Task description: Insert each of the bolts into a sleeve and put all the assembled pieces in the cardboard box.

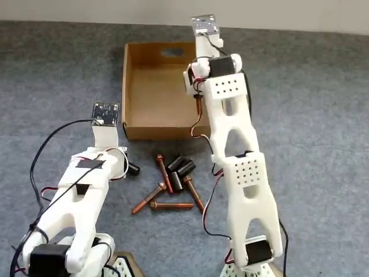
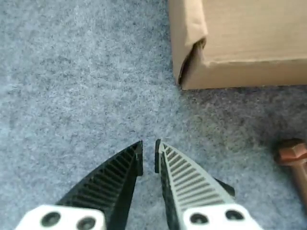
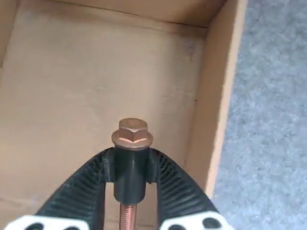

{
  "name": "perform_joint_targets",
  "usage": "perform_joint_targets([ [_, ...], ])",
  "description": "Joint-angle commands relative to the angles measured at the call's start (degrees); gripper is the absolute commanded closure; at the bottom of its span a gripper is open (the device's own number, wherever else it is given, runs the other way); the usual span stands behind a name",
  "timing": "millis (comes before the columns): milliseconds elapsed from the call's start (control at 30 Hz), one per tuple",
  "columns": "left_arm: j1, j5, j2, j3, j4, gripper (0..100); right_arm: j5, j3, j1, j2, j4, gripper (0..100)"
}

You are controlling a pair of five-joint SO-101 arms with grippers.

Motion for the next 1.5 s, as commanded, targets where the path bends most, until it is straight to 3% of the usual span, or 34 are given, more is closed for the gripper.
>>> perform_joint_targets([
  [0,-0.1,-0.4,0.0,-1.1,-1.0,93,-0.5,-3.7,2.1,0.4,-1.8,99.1],
  [1033,1.2,-0.4,0.0,-0.9,-1.0,93,-1.1,-3.6,1.2,10.7,0.0,99.0],
  [1233,1.2,-0.4,0.0,-0.9,-1.0,93,-6.0,-3.8,1.5,11.6,-1.1,98.8],
  [1467,1.2,-0.4,0.0,-0.9,-1.0,93,-5.8,-3.8,1.5,11.5,-0.8,79.6],
])
